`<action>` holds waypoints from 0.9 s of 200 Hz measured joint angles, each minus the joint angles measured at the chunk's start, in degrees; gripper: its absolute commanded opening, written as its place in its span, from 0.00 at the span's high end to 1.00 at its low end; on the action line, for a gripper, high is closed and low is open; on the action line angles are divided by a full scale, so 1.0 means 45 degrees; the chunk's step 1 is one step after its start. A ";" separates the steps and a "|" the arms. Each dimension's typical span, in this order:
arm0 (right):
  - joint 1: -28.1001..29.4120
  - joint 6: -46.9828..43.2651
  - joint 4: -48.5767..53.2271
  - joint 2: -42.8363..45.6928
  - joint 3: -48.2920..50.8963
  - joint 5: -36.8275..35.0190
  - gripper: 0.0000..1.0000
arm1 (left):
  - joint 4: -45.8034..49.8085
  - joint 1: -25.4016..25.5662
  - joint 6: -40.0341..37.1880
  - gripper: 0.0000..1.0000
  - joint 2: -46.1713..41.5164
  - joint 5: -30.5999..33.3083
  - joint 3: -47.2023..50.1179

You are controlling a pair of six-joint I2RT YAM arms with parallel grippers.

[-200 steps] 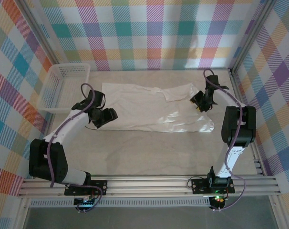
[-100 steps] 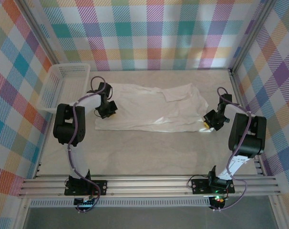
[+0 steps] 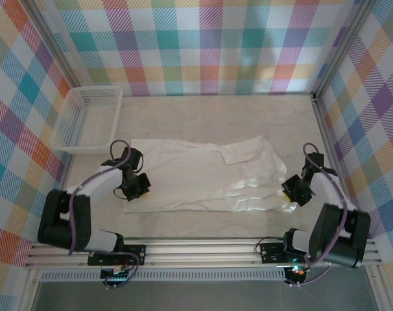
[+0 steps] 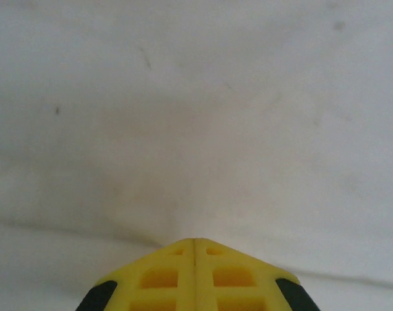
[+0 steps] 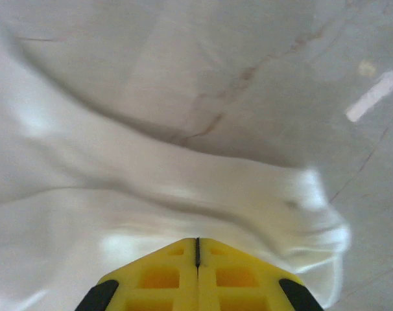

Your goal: Fold the inside-out t-shirt

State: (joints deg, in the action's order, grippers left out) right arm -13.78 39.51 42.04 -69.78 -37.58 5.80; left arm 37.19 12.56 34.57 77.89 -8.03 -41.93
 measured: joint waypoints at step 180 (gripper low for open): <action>0.9428 -0.3837 0.0607 -1.0564 -1.1147 -0.2759 0.51 | -0.1268 0.0661 -0.1268 0.43 -0.1588 -0.0476 -0.2132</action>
State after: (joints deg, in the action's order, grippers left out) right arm 28.64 22.24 44.77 -117.32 -87.74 -6.61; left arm 31.48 15.53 28.86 70.74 -10.17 -51.53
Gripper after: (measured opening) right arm 0.493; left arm 0.567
